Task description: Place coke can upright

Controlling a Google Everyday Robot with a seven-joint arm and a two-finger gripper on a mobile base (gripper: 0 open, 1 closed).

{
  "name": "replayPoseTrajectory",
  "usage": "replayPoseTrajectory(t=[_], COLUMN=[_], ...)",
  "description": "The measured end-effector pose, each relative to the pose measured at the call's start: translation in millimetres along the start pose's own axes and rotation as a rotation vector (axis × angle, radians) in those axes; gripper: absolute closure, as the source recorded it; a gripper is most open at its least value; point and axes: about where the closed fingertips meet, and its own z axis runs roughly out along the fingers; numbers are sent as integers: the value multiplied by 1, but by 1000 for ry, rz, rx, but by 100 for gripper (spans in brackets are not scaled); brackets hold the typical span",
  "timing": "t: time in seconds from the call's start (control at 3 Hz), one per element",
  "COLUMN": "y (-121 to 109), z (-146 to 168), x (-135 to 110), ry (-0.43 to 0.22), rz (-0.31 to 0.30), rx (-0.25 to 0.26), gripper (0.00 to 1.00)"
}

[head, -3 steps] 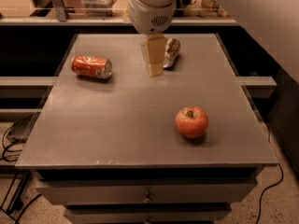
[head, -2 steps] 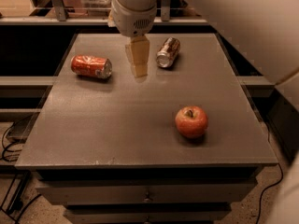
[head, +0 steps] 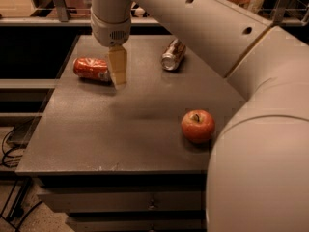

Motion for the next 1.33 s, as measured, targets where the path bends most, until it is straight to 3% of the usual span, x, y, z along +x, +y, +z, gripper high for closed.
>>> replayPoseTrajectory(t=[0.33,0.67,1.33], y=[-23,-24,-48], z=[27,30,56], x=[-11,-11,-16], ry=[-29,-28,-21], rz=[53,56,143], rx=[-22,-26,-38], gripper=[0,0,0])
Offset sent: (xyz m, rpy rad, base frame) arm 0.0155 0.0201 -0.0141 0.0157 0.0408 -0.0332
